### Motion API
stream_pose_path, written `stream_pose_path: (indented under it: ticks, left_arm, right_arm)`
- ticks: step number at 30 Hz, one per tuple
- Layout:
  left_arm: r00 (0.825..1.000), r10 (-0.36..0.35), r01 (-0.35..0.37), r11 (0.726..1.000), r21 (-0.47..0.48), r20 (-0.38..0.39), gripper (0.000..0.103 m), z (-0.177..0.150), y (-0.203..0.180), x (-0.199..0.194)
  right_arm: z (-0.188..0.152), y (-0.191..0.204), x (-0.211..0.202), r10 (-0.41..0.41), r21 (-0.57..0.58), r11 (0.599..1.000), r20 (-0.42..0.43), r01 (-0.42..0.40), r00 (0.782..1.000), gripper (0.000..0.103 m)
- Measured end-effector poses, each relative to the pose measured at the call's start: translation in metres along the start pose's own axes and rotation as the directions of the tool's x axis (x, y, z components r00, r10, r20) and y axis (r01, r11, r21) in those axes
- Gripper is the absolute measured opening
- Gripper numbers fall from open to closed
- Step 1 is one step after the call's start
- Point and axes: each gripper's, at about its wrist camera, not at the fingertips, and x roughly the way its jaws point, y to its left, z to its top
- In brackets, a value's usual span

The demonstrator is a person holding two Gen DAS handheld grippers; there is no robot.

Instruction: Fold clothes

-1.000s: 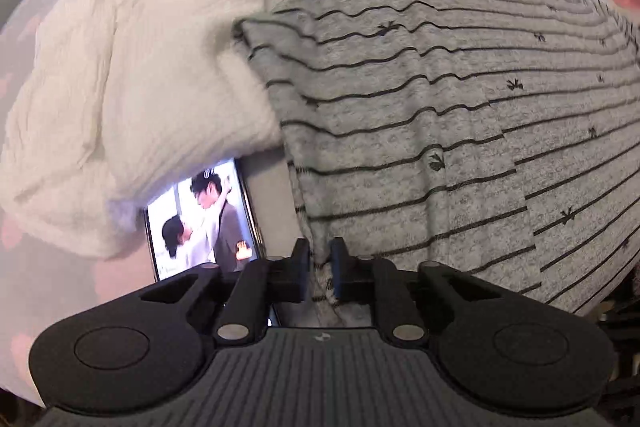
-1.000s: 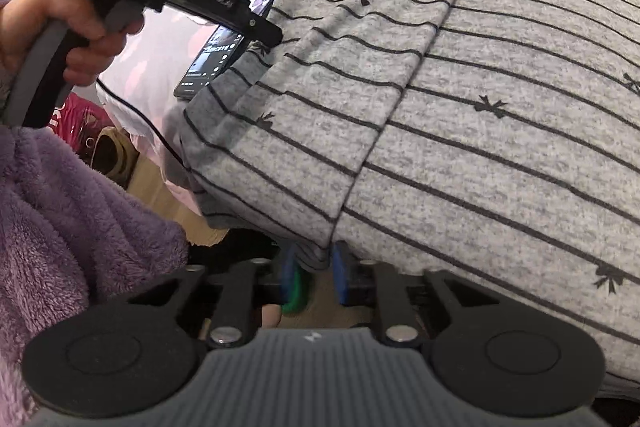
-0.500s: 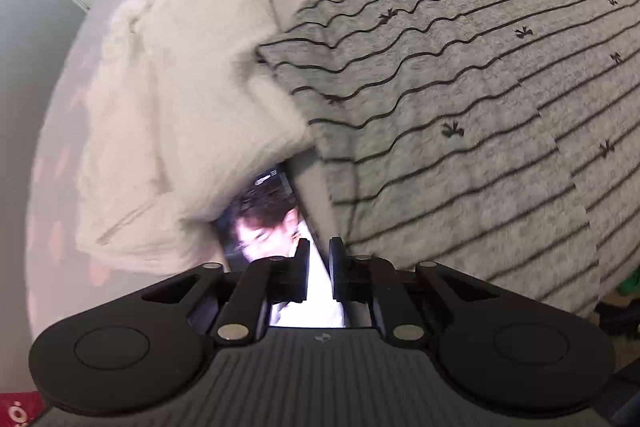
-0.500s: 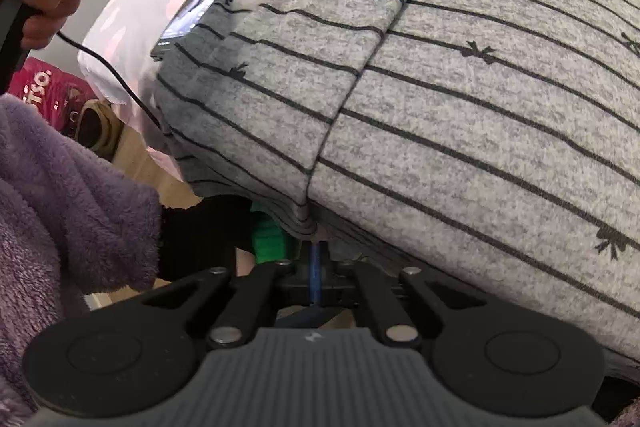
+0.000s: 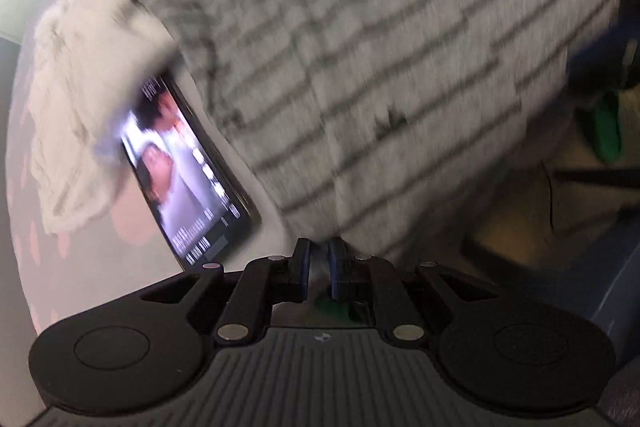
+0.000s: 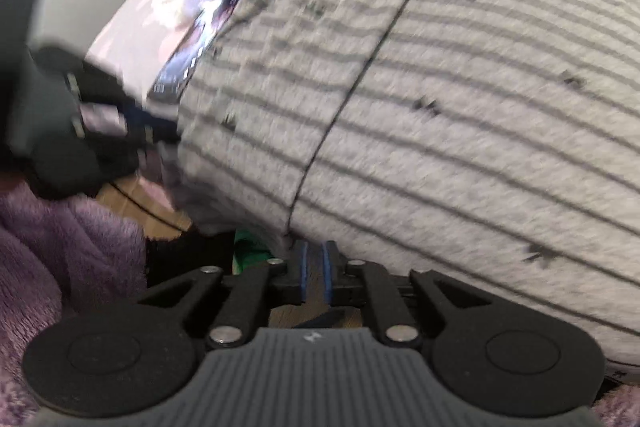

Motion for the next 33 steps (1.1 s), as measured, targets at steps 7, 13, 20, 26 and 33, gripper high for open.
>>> stream_pose_path:
  ticks: [7, 13, 20, 26, 33]
  left_arm:
    - [0.992, -0.079, 0.08, 0.997, -0.006, 0.099, 0.008, 0.018, 0.002, -0.043]
    - [0.959, -0.13, 0.137, 0.99, -0.01, 0.25, 0.011, 0.071, -0.005, -0.082]
    - [0.912, -0.203, 0.241, 0.968, -0.066, 0.356, 0.012, 0.139, -0.029, -0.09]
    - [0.875, -0.262, 0.302, 0.952, -0.038, 0.407, 0.029, 0.182, -0.055, -0.085]
    - [0.866, -0.299, 0.333, 0.943, -0.018, 0.401, 0.038, 0.219, -0.07, -0.07]
  right_arm:
    - [0.024, -0.03, -0.055, -0.103, 0.011, 0.995, 0.111, 0.102, 0.989, 0.035]
    - [0.027, -0.109, -0.113, -0.318, 0.086, 0.948, 0.15, 0.308, 0.936, 0.036]
    - [0.005, -0.218, -0.165, -0.555, 0.399, 0.793, 0.165, 0.46, 0.815, 0.041]
    - [-0.007, -0.275, -0.192, -0.672, 0.529, 0.683, 0.186, 0.503, 0.717, 0.049]
    - [0.003, -0.311, -0.185, -0.687, 0.541, 0.676, 0.214, 0.501, 0.695, 0.052]
